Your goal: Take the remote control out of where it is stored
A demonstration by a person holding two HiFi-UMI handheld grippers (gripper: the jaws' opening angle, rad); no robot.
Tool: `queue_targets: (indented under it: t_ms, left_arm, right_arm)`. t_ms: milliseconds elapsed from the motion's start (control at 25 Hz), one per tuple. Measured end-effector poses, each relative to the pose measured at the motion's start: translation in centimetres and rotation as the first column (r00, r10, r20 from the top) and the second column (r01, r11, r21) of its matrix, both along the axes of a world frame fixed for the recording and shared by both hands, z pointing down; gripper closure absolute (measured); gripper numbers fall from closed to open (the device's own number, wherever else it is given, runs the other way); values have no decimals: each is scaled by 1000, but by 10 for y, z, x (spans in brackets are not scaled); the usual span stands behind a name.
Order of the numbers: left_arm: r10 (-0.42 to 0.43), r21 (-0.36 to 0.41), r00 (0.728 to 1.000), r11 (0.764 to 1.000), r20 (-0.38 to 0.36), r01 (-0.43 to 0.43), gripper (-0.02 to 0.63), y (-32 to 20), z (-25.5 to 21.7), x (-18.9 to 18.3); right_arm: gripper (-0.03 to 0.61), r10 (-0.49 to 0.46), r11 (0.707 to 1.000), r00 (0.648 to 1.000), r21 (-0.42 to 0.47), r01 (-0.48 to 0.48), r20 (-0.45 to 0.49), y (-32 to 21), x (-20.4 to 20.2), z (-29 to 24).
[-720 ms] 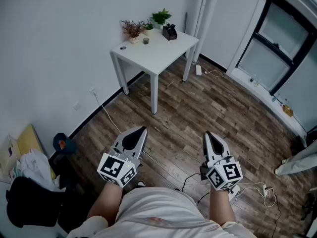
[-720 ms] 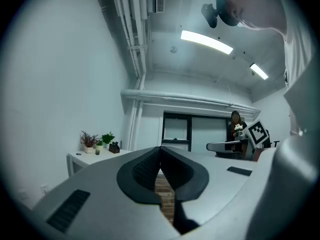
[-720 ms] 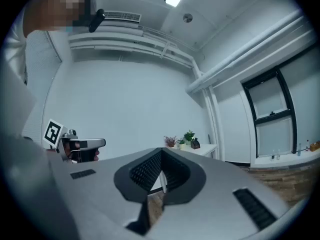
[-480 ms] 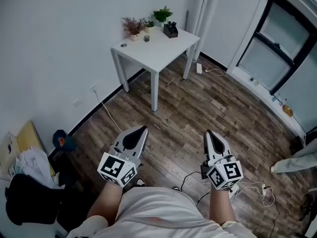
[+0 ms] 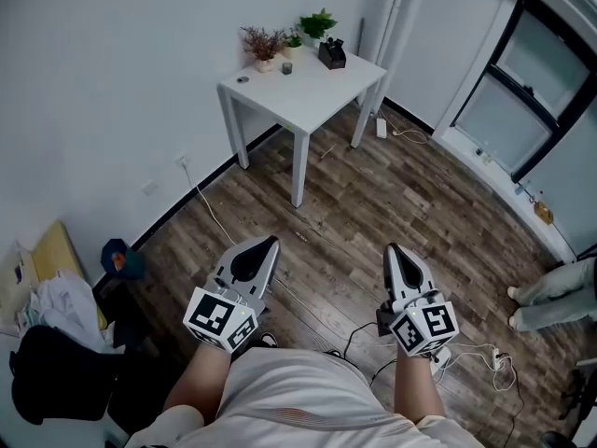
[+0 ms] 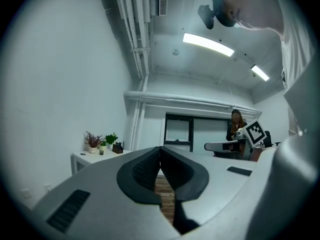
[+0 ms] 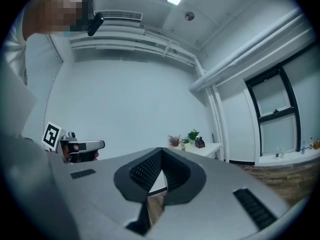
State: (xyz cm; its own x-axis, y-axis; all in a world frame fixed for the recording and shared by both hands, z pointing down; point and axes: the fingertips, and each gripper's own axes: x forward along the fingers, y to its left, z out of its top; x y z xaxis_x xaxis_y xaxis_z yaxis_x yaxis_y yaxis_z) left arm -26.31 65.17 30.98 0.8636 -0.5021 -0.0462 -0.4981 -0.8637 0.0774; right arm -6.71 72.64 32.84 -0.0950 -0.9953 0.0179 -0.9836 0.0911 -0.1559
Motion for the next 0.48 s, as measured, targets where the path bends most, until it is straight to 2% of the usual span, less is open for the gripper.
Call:
queue_targets:
  t_ms: [280,480]
  left_arm:
    - [-1,2,1000,1000,20,1,606,-39,10,-47]
    - [13,-10,1000,1000,28,-13,606,-67,17,-61]
  right_arm:
    - [566,3,1000,1000,-28,-2,30,-44,-44,12]
    - [566,-9,998,999,-60,11,32,-76,-67,22]
